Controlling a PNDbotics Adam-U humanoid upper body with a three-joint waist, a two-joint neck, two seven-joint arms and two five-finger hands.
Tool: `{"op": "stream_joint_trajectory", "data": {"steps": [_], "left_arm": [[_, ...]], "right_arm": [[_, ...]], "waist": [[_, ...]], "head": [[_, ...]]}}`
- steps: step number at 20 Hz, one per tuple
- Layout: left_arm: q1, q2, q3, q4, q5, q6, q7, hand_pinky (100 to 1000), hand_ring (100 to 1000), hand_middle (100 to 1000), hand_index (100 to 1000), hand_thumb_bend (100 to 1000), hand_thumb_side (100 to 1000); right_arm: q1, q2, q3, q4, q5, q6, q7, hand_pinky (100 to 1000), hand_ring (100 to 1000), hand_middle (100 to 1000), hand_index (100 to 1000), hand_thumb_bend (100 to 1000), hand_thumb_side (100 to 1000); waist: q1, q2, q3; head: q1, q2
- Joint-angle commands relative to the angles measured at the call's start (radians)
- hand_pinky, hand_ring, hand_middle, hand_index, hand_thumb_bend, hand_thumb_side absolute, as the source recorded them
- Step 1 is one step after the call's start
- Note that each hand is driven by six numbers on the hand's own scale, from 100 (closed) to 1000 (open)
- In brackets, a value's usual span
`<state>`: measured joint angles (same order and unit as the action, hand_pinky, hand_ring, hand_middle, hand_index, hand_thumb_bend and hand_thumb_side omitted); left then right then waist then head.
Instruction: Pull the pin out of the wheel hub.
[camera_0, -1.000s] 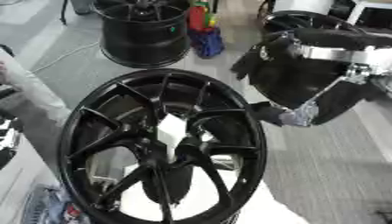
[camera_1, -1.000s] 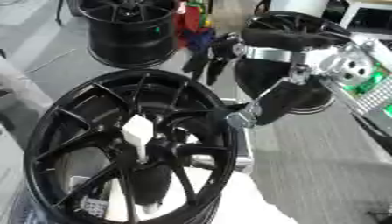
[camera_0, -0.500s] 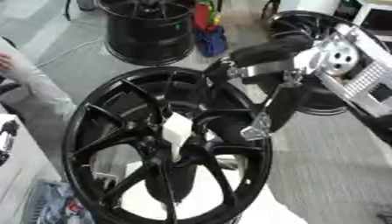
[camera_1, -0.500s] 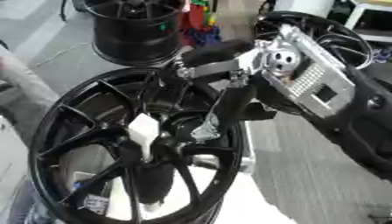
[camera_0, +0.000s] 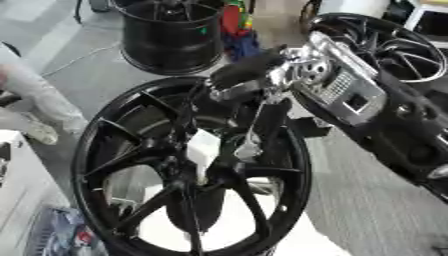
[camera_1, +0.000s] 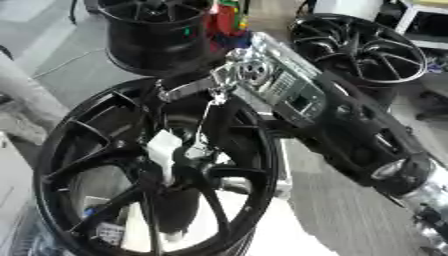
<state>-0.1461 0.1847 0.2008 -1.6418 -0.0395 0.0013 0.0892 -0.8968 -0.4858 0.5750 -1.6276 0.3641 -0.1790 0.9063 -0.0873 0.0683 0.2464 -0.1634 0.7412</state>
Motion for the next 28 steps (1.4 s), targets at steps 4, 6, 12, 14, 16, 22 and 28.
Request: {"op": "stream_joint_trajectory", "data": {"steps": [4,6,12,14,16,22,28], "left_arm": [[-0.018,0.021,-0.001,-0.019,0.0,-0.001,-0.003,570,592,615,710,425,220],[-0.019,0.021,-0.002,-0.019,0.0,-0.001,-0.003,570,592,615,710,425,220],[-0.022,0.02,-0.001,-0.02,0.0,-0.001,-0.004,571,592,615,710,426,220],[-0.022,0.021,0.0,-0.02,0.0,-0.001,-0.002,571,592,615,710,426,220],[-0.022,0.021,0.0,-0.02,0.0,-0.001,-0.001,571,592,615,710,427,220],[-0.023,0.02,0.0,-0.02,0.0,-0.001,-0.002,571,592,615,710,428,220],[-0.023,0.02,0.0,-0.02,-0.001,-0.001,-0.002,571,592,615,710,429,220]], "right_arm": [[-0.01,0.015,0.013,0.051,0.045,-0.046,0.001,818,856,871,912,271,270],[-0.008,0.021,0.017,0.062,0.052,-0.055,0.001,816,851,863,911,266,261],[0.005,0.036,0.024,0.103,0.081,-0.077,0.001,806,838,850,897,259,266],[0.011,0.037,0.024,0.122,0.092,-0.082,0.001,802,833,847,894,260,265],[0.014,0.037,0.021,0.138,0.1,-0.088,0.001,797,828,840,888,262,253],[0.017,0.034,0.012,0.157,0.109,-0.1,0.001,755,775,790,852,259,257],[0.012,0.031,0.004,0.148,0.101,-0.099,-0.011,678,669,683,772,221,246]], "waist": [[0.007,-0.007,0.005],[0.007,-0.007,0.006],[0.007,-0.004,0.014],[0.006,-0.004,0.016],[0.006,-0.004,0.017],[0.006,-0.003,0.015],[0.007,-0.003,0.014]], "head": [[-0.007,-0.014],[-0.008,-0.013],[-0.007,-0.016],[-0.006,-0.018],[-0.005,-0.018],[-0.003,-0.021],[-0.002,-0.022]]}}
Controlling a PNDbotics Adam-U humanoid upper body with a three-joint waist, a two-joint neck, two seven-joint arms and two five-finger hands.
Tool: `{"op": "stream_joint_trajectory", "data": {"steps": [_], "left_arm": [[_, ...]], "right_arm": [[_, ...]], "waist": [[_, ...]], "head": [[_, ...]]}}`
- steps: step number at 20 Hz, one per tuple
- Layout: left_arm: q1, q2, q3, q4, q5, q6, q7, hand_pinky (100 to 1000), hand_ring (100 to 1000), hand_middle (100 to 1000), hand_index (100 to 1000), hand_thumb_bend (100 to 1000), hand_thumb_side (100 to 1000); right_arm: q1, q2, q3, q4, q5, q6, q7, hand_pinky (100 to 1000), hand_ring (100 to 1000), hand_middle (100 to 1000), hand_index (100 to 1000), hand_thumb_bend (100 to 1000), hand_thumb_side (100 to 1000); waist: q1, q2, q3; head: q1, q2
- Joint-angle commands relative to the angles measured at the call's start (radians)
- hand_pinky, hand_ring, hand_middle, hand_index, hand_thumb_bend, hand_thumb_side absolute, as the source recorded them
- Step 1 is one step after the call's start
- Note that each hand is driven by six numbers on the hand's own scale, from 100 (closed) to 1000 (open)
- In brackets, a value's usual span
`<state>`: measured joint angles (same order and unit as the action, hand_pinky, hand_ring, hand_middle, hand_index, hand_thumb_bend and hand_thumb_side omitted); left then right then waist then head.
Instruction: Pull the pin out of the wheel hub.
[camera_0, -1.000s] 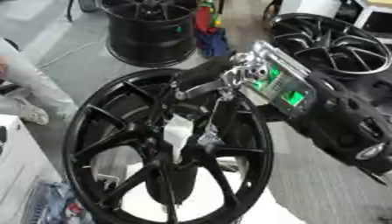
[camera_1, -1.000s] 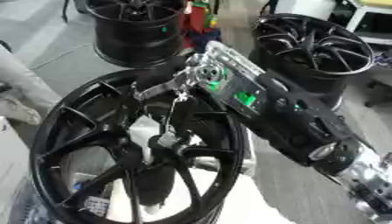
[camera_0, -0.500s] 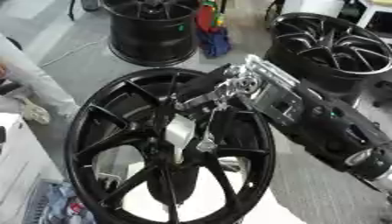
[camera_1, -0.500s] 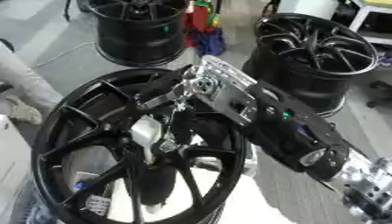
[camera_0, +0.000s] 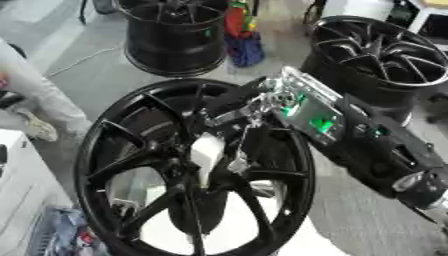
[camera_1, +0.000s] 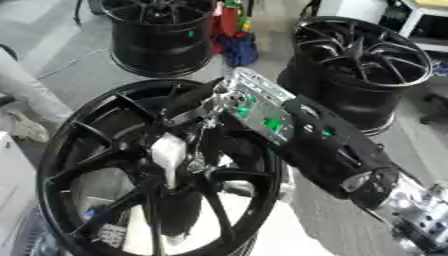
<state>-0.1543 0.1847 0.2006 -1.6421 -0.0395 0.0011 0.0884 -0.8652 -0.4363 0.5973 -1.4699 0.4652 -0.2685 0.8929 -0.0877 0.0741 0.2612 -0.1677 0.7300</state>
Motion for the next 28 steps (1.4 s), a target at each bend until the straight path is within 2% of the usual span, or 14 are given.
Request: {"op": "stream_joint_trajectory", "data": {"steps": [1,2,3,13,16,19,22,24,26,28], "left_arm": [[-0.015,0.02,0.001,-0.019,-0.001,-0.001,-0.001,571,592,615,710,430,220],[-0.015,0.02,0.001,-0.019,-0.001,-0.001,-0.001,571,592,615,710,430,220],[-0.014,0.02,0.001,-0.019,-0.001,-0.001,-0.001,571,592,615,710,430,220],[-0.009,0.024,-0.001,-0.017,-0.002,-0.001,-0.004,572,592,614,709,431,221],[-0.005,0.028,0.003,-0.016,-0.003,0.0,-0.002,572,592,614,709,431,220],[0.001,0.033,0.008,-0.015,-0.005,0.0,0.002,572,592,614,710,431,221],[0.009,0.036,0.017,-0.014,-0.007,0.002,0.009,572,592,614,710,431,220],[0.013,0.036,0.022,-0.013,-0.007,0.002,0.014,572,592,614,710,431,220],[0.016,0.033,0.028,-0.013,-0.006,0.002,0.019,572,592,614,710,431,220],[0.018,0.029,0.035,-0.014,-0.006,0.002,0.025,572,592,614,710,431,219]], "right_arm": [[-0.02,-0.02,-0.019,-0.012,-0.002,-0.008,-0.002,673,660,675,765,216,244],[-0.022,-0.02,-0.022,-0.015,-0.005,-0.006,-0.01,656,630,624,733,202,236],[-0.023,-0.021,-0.024,-0.018,-0.008,-0.004,-0.022,662,632,613,728,202,231],[-0.095,-0.046,-0.068,-0.11,-0.049,0.029,-0.067,675,649,622,729,212,217],[-0.11,-0.089,-0.101,-0.182,-0.099,0.062,-0.082,673,639,613,724,212,208],[-0.096,-0.169,-0.149,-0.276,-0.177,0.108,-0.112,671,631,607,725,199,207],[-0.029,-0.283,-0.22,-0.374,-0.254,0.155,-0.162,671,629,606,726,197,200],[0.061,-0.373,-0.286,-0.432,-0.286,0.18,-0.218,666,623,602,723,198,197],[0.195,-0.458,-0.367,-0.473,-0.314,0.206,-0.301,654,609,593,714,189,195],[0.357,-0.516,-0.452,-0.487,-0.334,0.23,-0.401,645,600,589,711,180,197]], "waist": [[0.008,-0.009,-0.001],[0.008,-0.009,-0.001],[0.008,-0.009,-0.001],[0.007,-0.018,-0.004],[0.004,-0.023,-0.014],[-0.001,-0.03,-0.034],[-0.002,-0.034,-0.057],[-0.001,-0.035,-0.073],[0.004,-0.033,-0.091],[0.01,-0.028,-0.11]], "head": [[0.002,-0.011],[0.002,-0.011],[0.002,-0.011],[0.002,-0.003],[0.008,0.001],[0.024,0.007],[0.041,0.011],[0.047,0.013],[0.056,0.011],[0.067,0.006]]}}
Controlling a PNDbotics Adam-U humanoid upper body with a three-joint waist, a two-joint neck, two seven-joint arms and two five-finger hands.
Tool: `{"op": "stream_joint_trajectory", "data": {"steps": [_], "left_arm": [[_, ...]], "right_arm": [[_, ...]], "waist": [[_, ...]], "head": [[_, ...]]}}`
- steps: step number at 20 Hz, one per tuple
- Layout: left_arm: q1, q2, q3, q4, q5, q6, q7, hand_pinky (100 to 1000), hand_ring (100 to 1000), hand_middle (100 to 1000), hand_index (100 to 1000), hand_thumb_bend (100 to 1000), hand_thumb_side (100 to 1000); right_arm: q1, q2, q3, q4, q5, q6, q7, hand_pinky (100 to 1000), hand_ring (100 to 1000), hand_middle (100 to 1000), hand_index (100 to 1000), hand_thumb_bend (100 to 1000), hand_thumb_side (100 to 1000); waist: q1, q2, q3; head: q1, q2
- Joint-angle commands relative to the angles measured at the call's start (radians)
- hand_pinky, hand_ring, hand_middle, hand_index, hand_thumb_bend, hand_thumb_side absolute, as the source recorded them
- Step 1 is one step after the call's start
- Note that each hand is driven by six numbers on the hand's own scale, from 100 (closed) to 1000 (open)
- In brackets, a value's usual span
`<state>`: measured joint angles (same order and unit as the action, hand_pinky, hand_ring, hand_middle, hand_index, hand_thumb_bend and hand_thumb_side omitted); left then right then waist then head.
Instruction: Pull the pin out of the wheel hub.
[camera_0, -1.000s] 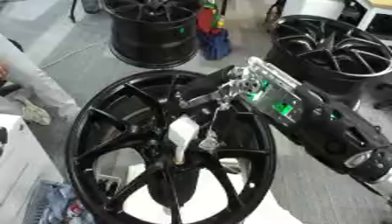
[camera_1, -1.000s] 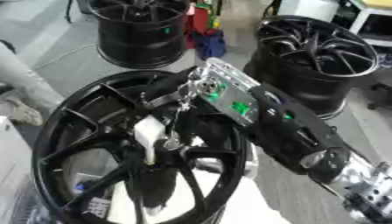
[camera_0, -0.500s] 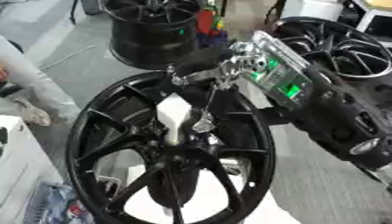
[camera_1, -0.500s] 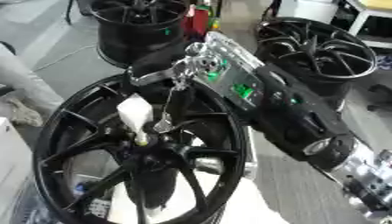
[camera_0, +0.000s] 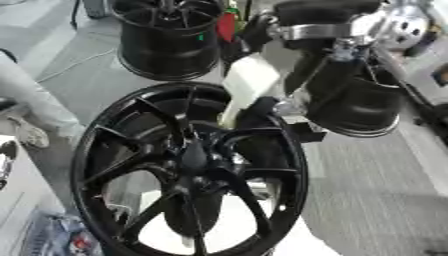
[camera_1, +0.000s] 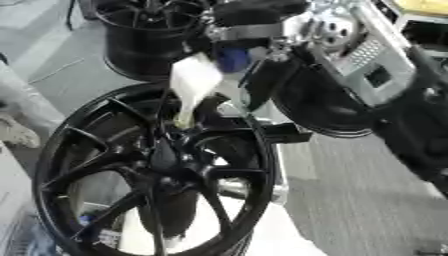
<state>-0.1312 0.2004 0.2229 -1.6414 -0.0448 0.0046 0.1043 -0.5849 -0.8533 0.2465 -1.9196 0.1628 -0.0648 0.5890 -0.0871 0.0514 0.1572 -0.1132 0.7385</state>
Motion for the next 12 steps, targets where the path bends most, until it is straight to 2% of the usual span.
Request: {"op": "stream_joint_trajectory", "data": {"steps": [1,3,5,6,7,8,9,10,12], "left_arm": [[-0.005,0.011,0.015,-0.015,0.0,-0.002,0.013,572,592,614,710,430,219],[-0.005,0.007,0.02,-0.016,0.001,-0.002,0.017,572,592,614,710,430,219],[-0.005,0.004,0.023,-0.017,0.001,-0.002,0.02,572,592,614,710,429,220],[-0.004,0.003,0.025,-0.017,0.001,-0.002,0.022,572,592,614,710,429,220],[-0.004,0.003,0.027,-0.018,0.001,-0.002,0.025,572,592,613,709,429,220],[-0.004,0.002,0.029,-0.018,0.001,-0.002,0.026,572,592,613,709,429,219],[-0.004,0.0,0.029,-0.018,0.001,-0.002,0.027,572,592,613,709,429,219],[-0.005,-0.001,0.029,-0.018,0.001,-0.002,0.028,572,592,613,709,428,220],[-0.006,-0.004,0.029,-0.018,0.002,-0.003,0.027,572,592,613,709,430,216]], "right_arm": [[0.163,-0.11,-0.144,-0.03,-0.03,0.039,-0.149,643,598,588,710,179,198],[0.333,-0.092,-0.229,0.013,-0.011,0.063,-0.257,630,586,581,702,169,196],[0.478,-0.038,-0.31,0.08,0.037,0.083,-0.363,639,592,592,716,185,203],[0.536,-0.005,-0.345,0.114,0.069,0.092,-0.409,683,641,680,796,229,120],[0.587,0.032,-0.377,0.149,0.104,0.104,-0.451,717,686,741,842,254,269],[0.625,0.064,-0.402,0.179,0.142,0.114,-0.483,809,787,851,909,294,320],[0.657,0.097,-0.427,0.207,0.189,0.131,-0.507,866,848,906,932,314,353],[0.679,0.128,-0.448,0.226,0.238,0.147,-0.527,889,874,925,941,318,367],[0.707,0.189,-0.49,0.24,0.309,0.173,-0.586,897,885,935,940,312,378]], "waist": [[0.012,-0.002,-0.016],[0.017,0.003,-0.032],[0.021,0.008,-0.043],[0.022,0.01,-0.046],[0.023,0.012,-0.049],[0.025,0.013,-0.052],[0.026,0.014,-0.055],[0.027,0.015,-0.057],[0.03,0.017,-0.059]], "head": [[0.017,-0.004],[0.029,-0.007],[0.037,-0.008],[0.039,-0.009],[0.04,-0.009],[0.041,-0.009],[0.042,-0.009],[0.042,-0.009],[0.044,-0.009]]}}
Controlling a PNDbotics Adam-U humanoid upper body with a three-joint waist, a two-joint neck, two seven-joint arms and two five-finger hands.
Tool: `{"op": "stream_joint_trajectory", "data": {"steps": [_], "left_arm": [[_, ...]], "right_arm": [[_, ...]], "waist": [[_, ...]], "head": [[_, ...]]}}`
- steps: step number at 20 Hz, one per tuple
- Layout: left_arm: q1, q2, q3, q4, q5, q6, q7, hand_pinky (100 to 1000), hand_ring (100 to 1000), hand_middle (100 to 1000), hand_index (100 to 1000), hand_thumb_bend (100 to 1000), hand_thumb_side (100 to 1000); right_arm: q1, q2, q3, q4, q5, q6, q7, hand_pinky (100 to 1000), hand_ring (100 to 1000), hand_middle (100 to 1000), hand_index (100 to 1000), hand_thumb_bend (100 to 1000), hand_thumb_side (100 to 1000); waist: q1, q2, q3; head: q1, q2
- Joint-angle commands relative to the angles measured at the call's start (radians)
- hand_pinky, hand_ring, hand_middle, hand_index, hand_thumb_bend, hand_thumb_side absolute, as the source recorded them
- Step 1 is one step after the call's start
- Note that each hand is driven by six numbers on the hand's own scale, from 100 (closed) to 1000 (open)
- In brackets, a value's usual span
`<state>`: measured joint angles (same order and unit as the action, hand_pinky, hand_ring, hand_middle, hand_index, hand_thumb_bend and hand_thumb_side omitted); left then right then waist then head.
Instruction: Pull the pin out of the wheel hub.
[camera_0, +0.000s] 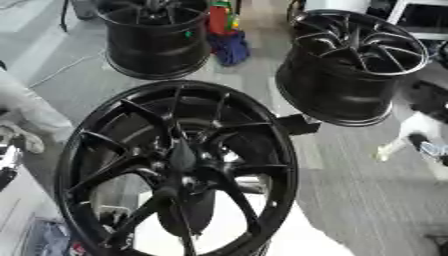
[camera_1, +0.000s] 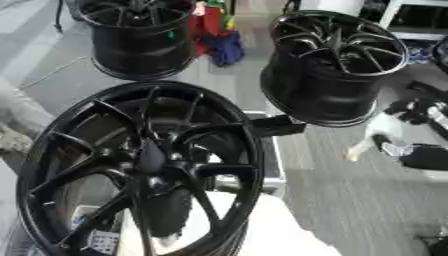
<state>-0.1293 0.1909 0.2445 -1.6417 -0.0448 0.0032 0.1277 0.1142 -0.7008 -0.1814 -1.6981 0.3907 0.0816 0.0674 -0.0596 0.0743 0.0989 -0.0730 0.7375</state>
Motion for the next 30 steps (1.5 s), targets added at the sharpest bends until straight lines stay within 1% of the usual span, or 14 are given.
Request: {"op": "stream_joint_trajectory", "data": {"steps": [1,4,5,7,10,11,13,16,19,22,27,30], "left_arm": [[-0.008,0.004,0.008,-0.018,0.003,-0.002,0.004,572,592,613,709,428,220],[-0.007,0.0,0.007,-0.017,0.003,-0.002,0.004,572,592,613,709,427,220],[-0.008,-0.001,0.007,-0.017,0.004,-0.002,0.003,572,592,613,709,427,220],[-0.008,-0.002,0.007,-0.017,0.005,-0.003,0.003,572,592,613,709,427,220],[-0.009,-0.004,0.006,-0.017,0.007,-0.003,0.003,572,592,612,709,426,220],[-0.009,-0.006,0.005,-0.017,0.007,-0.003,0.002,572,592,612,709,426,220],[-0.01,-0.009,0.003,-0.016,0.008,-0.003,0.0,572,592,612,709,426,220],[-0.012,-0.013,0.002,-0.016,0.01,-0.005,-0.001,571,592,612,709,426,219],[-0.011,-0.016,-0.001,-0.016,0.011,-0.005,-0.004,571,592,611,708,425,219],[-0.012,-0.019,-0.002,-0.016,0.012,-0.006,-0.004,571,592,611,708,424,218],[-0.013,-0.023,-0.005,-0.015,0.015,-0.007,-0.002,570,591,609,706,423,216],[-0.012,-0.024,-0.006,-0.015,0.015,-0.007,-0.003,570,591,608,706,423,215]], "right_arm": [[0.014,0.064,-0.08,0.017,0.101,0.036,-0.102,891,876,930,935,307,378],[0.02,0.123,-0.111,0.002,0.128,0.055,-0.208,851,835,895,918,281,373],[0.018,0.137,-0.115,-0.007,0.133,0.059,-0.235,842,825,886,914,272,370],[0.01,0.159,-0.112,-0.036,0.135,0.059,-0.277,798,777,855,899,231,356],[-0.008,0.195,-0.087,-0.097,0.093,0.035,-0.327,747,719,807,871,118,292],[-0.018,0.21,-0.073,-0.116,0.071,0.022,-0.338,736,706,794,863,100,271],[-0.039,0.243,-0.047,-0.148,0.024,-0.005,-0.353,714,678,770,846,100,246],[-0.072,0.3,0.0,-0.175,-0.064,-0.051,-0.372,696,649,747,829,100,240],[-0.096,0.351,0.049,-0.178,-0.1,-0.086,-0.367,685,630,733,820,100,236],[-0.112,0.394,0.095,-0.17,-0.134,-0.111,-0.359,671,611,716,808,100,230],[-0.122,0.422,0.157,-0.134,-0.221,-0.138,-0.339,666,602,708,804,100,243],[-0.13,0.434,0.176,-0.117,-0.245,-0.146,-0.32,665,601,705,805,100,245]], "waist": [[0.004,-0.006,-0.002],[0.008,-0.005,-0.005],[0.009,-0.006,-0.006],[0.012,-0.007,-0.005],[0.015,-0.008,-0.004],[0.016,-0.008,-0.003],[0.019,-0.008,-0.001],[0.023,-0.006,0.003],[0.026,-0.005,0.004],[0.028,-0.003,0.005],[0.031,-0.002,0.006],[0.034,-0.002,0.002]], "head": [[0.005,-0.008],[0.006,-0.008],[0.007,-0.007],[0.008,-0.007],[0.008,-0.009],[0.009,-0.009],[0.01,-0.009],[0.011,-0.011],[0.012,-0.012],[0.017,-0.017],[0.02,-0.018],[0.022,-0.02]]}}
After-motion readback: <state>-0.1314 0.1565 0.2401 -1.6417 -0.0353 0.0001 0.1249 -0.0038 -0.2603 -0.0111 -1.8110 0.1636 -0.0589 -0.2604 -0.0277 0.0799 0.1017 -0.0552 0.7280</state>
